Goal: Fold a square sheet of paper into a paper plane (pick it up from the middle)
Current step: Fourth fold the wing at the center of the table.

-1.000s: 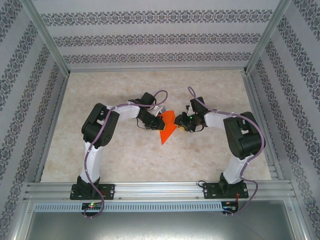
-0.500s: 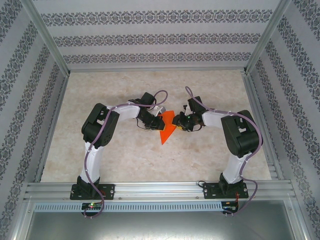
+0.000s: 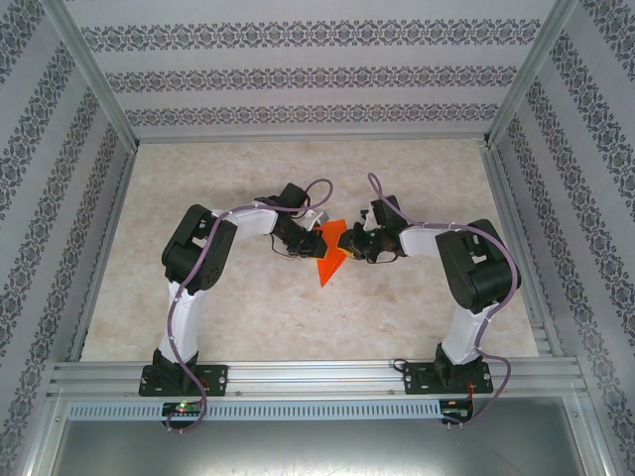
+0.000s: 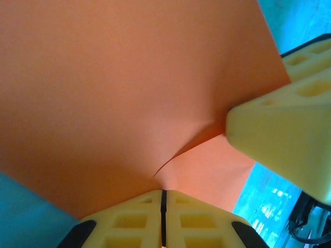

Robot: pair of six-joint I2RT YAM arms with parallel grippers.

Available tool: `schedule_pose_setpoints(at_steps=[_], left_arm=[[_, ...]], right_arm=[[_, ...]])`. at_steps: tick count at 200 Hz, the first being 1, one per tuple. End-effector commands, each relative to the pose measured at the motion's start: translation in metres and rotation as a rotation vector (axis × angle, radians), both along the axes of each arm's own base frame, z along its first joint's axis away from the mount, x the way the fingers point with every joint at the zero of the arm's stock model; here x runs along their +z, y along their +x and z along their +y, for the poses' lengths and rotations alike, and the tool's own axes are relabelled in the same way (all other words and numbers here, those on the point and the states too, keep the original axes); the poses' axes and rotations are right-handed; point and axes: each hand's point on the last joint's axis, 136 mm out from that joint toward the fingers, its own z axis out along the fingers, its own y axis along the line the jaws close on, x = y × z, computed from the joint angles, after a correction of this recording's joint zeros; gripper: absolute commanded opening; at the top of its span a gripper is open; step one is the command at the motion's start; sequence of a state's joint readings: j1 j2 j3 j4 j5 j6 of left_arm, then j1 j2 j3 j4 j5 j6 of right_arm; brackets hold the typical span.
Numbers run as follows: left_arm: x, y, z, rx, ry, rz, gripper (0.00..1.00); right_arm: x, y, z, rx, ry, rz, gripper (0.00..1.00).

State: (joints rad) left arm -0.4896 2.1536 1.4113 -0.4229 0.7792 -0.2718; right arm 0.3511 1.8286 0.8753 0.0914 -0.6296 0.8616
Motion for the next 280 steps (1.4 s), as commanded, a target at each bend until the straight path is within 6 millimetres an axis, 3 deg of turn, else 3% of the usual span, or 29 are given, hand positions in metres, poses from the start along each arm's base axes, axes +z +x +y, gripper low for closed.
schedule_pose_setpoints(at_steps=[1, 58, 112, 146, 280], left_arm=[[-0.041, -0.010, 0.024, 0.026, 0.141, 0.054, 0.11], [-0.020, -0.003, 0.014, 0.037, 0.079, 0.036, 0.12], [0.010, 0.009, 0.003, 0.051, 0.016, -0.001, 0.16], [0.023, 0.009, 0.006, 0.049, 0.028, -0.030, 0.17], [-0.016, 0.000, 0.022, 0.053, 0.123, 0.006, 0.12]], right_arm=[[-0.005, -0.005, 0.003, 0.020, -0.018, -0.003, 0.11], [-0.022, -0.012, -0.011, 0.049, -0.173, 0.012, 0.02], [-0.023, -0.013, -0.011, 0.059, -0.193, 0.009, 0.00], [-0.022, -0.012, -0.011, 0.064, -0.198, 0.005, 0.00], [-0.009, -0.010, -0.004, 0.073, -0.174, -0.015, 0.01]])
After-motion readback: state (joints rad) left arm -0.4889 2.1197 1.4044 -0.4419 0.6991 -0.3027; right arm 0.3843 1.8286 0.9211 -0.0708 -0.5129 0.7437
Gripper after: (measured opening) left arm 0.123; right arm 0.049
